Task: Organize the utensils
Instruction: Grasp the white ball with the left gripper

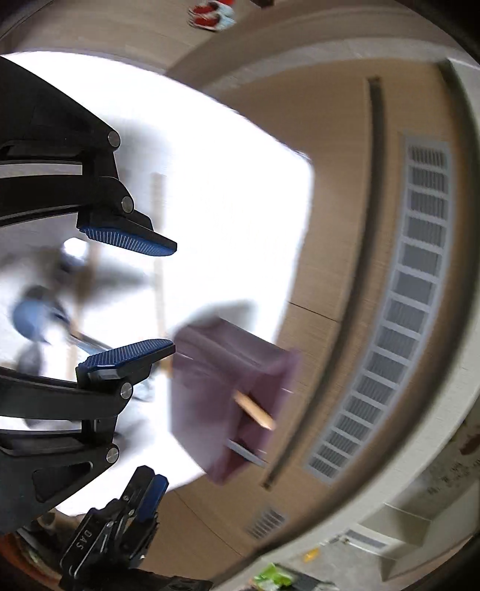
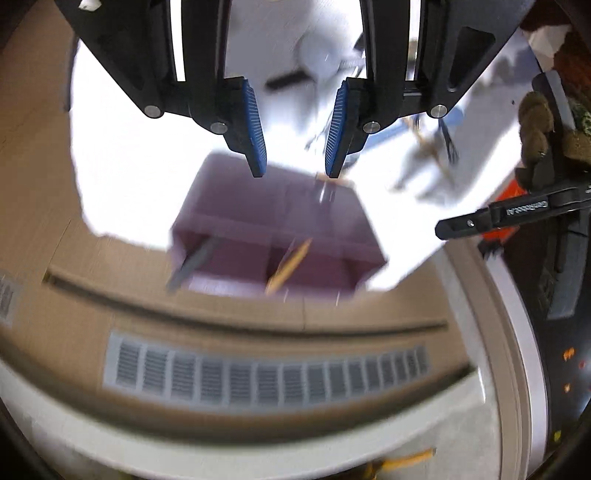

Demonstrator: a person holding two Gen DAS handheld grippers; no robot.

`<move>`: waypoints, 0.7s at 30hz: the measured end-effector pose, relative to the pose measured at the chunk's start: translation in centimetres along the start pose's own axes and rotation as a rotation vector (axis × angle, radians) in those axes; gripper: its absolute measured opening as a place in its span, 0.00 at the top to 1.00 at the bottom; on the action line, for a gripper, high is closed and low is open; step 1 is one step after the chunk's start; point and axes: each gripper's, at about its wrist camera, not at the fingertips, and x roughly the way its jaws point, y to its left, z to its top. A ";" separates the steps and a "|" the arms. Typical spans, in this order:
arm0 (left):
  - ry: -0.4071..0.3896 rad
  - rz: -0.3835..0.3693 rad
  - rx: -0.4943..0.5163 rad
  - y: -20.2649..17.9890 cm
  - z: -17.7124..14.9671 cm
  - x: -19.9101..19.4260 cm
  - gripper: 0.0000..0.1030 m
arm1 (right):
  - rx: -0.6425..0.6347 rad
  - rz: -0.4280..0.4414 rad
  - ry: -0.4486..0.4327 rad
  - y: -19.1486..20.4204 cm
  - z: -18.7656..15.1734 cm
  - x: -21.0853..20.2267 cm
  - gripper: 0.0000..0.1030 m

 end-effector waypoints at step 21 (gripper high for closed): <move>0.121 -0.109 0.100 -2.3 -6.1 -1.4 0.53 | 0.022 -0.047 0.112 1.9 -6.2 -0.3 0.70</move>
